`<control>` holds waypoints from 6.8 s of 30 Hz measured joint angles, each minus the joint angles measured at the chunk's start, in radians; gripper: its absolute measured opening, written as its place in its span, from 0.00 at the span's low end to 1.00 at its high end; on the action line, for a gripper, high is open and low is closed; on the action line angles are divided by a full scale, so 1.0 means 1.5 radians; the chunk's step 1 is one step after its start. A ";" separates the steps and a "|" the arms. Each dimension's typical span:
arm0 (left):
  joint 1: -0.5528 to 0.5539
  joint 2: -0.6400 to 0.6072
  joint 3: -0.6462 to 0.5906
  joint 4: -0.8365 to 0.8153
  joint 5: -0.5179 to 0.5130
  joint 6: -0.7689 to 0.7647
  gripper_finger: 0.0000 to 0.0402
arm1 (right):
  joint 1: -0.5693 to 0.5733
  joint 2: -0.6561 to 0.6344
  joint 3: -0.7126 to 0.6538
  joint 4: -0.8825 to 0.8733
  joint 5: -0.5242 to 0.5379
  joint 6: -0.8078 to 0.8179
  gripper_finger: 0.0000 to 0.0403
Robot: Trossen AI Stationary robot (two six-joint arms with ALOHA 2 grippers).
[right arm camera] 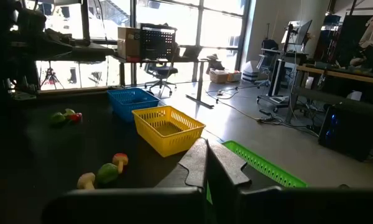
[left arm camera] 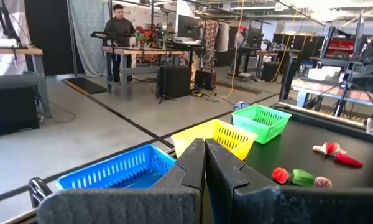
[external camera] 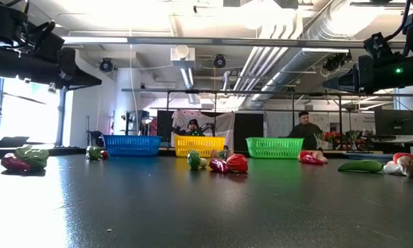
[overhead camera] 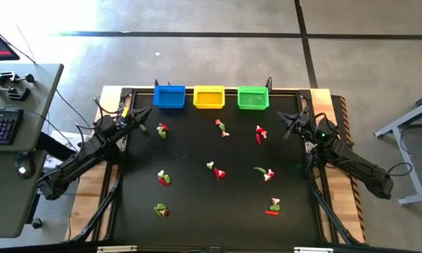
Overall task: Sort produce into baskets
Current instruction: Put the green mushroom into the blue bin
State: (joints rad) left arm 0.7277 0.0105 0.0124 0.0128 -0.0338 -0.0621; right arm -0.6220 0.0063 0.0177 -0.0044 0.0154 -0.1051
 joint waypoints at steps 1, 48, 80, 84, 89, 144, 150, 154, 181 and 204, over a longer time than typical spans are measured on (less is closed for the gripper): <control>0.000 0.000 0.000 0.001 0.000 -0.008 0.00 | 0.000 0.000 0.000 0.000 0.000 0.000 0.00; -0.425 0.449 0.160 0.078 0.241 -0.070 0.00 | 0.000 0.000 0.000 0.000 0.000 0.000 0.00; -0.474 0.914 0.330 0.350 0.186 0.056 0.00 | 0.000 0.001 0.000 0.000 0.000 0.000 0.00; -0.462 0.957 0.402 0.226 0.185 0.079 0.00 | 0.000 0.001 0.000 0.000 0.000 0.000 0.00; -0.459 1.007 0.489 0.085 0.188 0.122 0.00 | 0.000 0.001 0.000 0.000 0.000 0.000 0.00; -0.337 1.198 0.587 0.016 0.122 0.266 0.00 | 0.000 0.001 0.000 0.000 0.000 0.000 0.00; -0.285 1.134 0.587 0.015 -0.084 0.129 0.00 | 0.000 0.001 0.000 0.000 0.000 0.000 0.00; -0.250 1.064 0.579 -0.026 -0.279 0.050 0.00 | 0.000 0.001 0.000 0.000 0.000 0.000 0.00; 0.127 1.032 0.590 -0.064 0.024 0.033 0.03 | 0.000 0.001 0.000 0.000 0.000 0.000 0.00; 0.144 1.169 0.728 -0.354 0.073 0.185 0.04 | 0.000 0.001 0.000 0.000 0.000 0.000 0.00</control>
State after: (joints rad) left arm 0.9436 1.7636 1.1046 -0.5178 0.0761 0.2160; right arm -0.6220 0.0071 0.0177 -0.0044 0.0154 -0.1055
